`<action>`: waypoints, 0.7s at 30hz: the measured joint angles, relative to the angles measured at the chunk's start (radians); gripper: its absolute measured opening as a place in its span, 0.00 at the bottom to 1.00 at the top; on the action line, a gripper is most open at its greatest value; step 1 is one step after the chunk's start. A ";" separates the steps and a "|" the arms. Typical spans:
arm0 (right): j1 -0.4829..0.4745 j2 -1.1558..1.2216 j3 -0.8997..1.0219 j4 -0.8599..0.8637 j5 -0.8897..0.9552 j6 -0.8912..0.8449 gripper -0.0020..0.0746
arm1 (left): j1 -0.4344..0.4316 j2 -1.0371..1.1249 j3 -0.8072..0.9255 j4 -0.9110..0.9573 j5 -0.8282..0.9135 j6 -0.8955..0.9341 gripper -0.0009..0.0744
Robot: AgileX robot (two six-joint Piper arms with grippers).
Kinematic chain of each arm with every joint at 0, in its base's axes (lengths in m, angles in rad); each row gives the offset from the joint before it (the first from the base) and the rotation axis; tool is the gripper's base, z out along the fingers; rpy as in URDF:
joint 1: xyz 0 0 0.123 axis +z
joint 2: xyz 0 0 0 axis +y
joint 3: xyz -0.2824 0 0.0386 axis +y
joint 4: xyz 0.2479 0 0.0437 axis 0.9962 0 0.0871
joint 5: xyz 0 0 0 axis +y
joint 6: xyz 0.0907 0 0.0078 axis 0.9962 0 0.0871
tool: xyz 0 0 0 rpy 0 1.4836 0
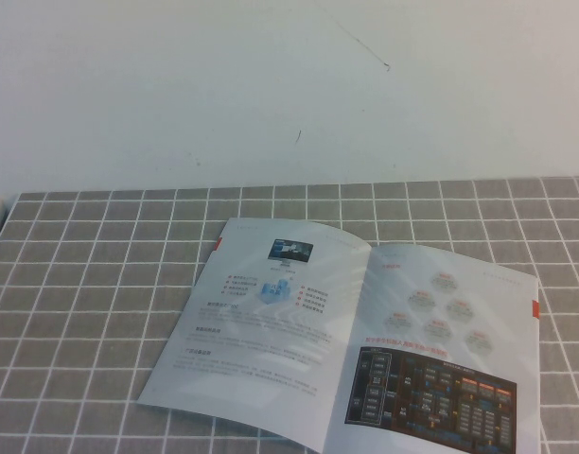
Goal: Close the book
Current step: 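Close the open booklet and leave it lying on the table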
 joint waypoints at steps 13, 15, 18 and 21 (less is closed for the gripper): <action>0.003 0.560 -0.190 0.419 0.358 -0.526 0.02 | 0.000 0.642 -0.303 -0.395 0.323 0.349 0.01; 0.005 0.652 -0.210 0.433 0.358 -0.571 0.02 | 0.000 0.731 -0.332 -0.442 0.323 0.387 0.01; 0.005 0.789 -0.243 0.446 0.355 -0.632 0.02 | 0.000 0.863 -0.382 -0.490 0.330 0.427 0.01; 0.005 0.929 -0.267 0.483 0.347 -0.682 0.02 | 0.000 0.999 -0.419 -0.572 0.342 0.516 0.01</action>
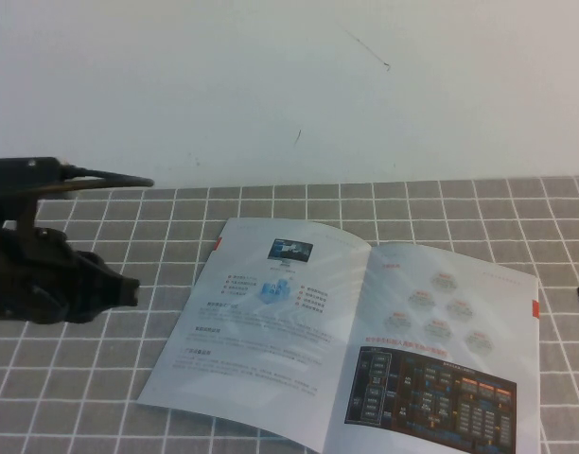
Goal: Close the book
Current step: 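Close the open booklet and leave it lying on the table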
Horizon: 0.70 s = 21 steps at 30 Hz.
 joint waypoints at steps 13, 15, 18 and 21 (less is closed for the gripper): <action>0.108 0.515 -0.040 0.129 -0.211 -0.190 0.02 | 0.000 0.448 -0.113 -0.224 -0.166 0.265 0.01; 0.114 0.571 -0.053 0.133 -0.225 -0.194 0.02 | 0.000 0.505 -0.138 -0.228 -0.184 0.269 0.01; 0.124 0.639 -0.071 0.137 -0.246 -0.199 0.02 | 0.000 0.575 -0.181 -0.228 -0.189 0.274 0.01; 0.131 0.685 -0.088 0.139 -0.256 -0.201 0.02 | 0.000 0.630 -0.214 -0.228 -0.200 0.279 0.01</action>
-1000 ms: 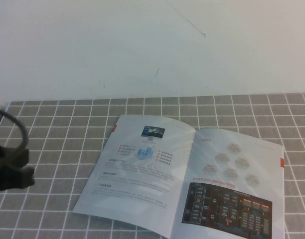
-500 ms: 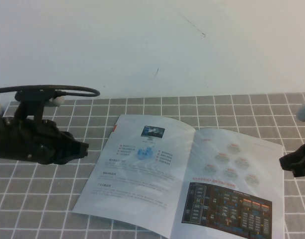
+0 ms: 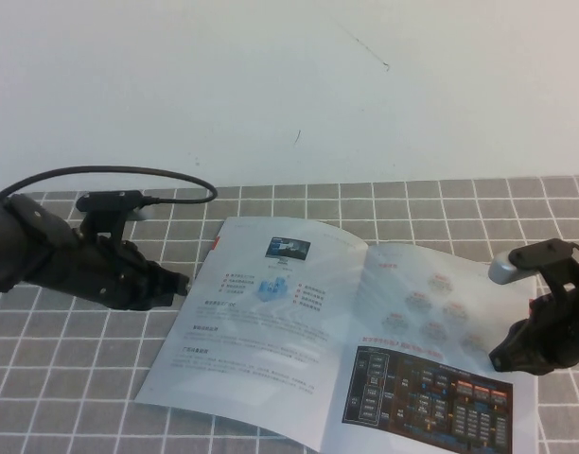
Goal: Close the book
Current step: 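Close the open booklet and leave it lying on the table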
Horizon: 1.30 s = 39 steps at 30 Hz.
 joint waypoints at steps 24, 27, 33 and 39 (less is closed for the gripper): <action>0.000 0.013 -0.013 0.006 0.011 -0.015 0.02 | -0.287 0.073 -0.025 -0.198 -0.140 0.047 0.01; 0.000 0.013 -0.013 0.006 0.011 -0.015 0.02 | -0.349 0.037 -0.025 -0.305 -0.147 0.106 0.01; 0.001 0.013 -0.013 0.006 0.007 -0.027 0.02 | -0.433 -0.067 -0.025 -0.540 -0.139 0.277 0.01; 0.005 -0.057 -0.001 -0.112 -0.060 0.045 0.02 | -0.457 -0.172 -0.025 -0.591 -0.131 0.423 0.01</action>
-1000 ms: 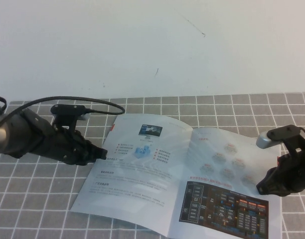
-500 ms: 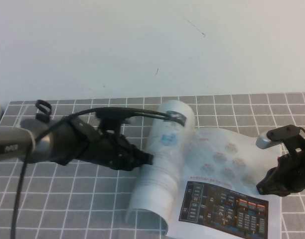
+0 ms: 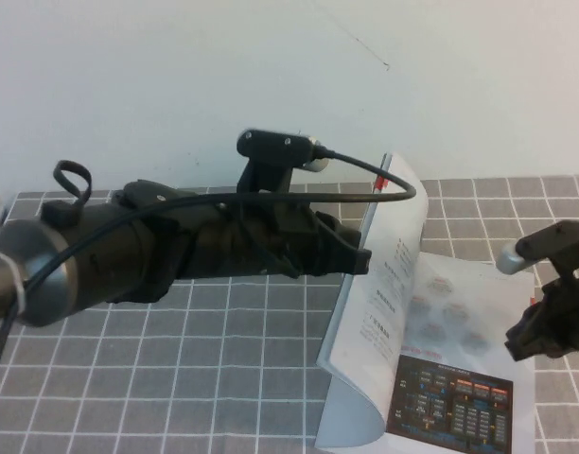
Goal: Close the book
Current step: 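Close the open booklet and leave it lying on the table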
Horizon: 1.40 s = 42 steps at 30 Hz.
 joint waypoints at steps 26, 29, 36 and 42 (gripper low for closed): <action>0.008 -0.110 0.061 -0.171 0.096 0.170 0.02 | 0.000 -0.524 0.002 0.392 0.075 -0.129 0.01; 0.018 -0.048 0.061 -0.169 0.066 0.160 0.02 | 0.000 -0.581 0.002 0.550 0.111 -0.268 0.01; 0.022 -0.079 0.042 -0.165 0.066 0.140 0.02 | 0.000 -0.673 0.002 0.969 0.276 -0.633 0.01; 0.025 -0.342 -0.004 -0.195 0.075 0.153 0.02 | 0.000 -0.769 0.034 1.391 0.319 -1.023 0.01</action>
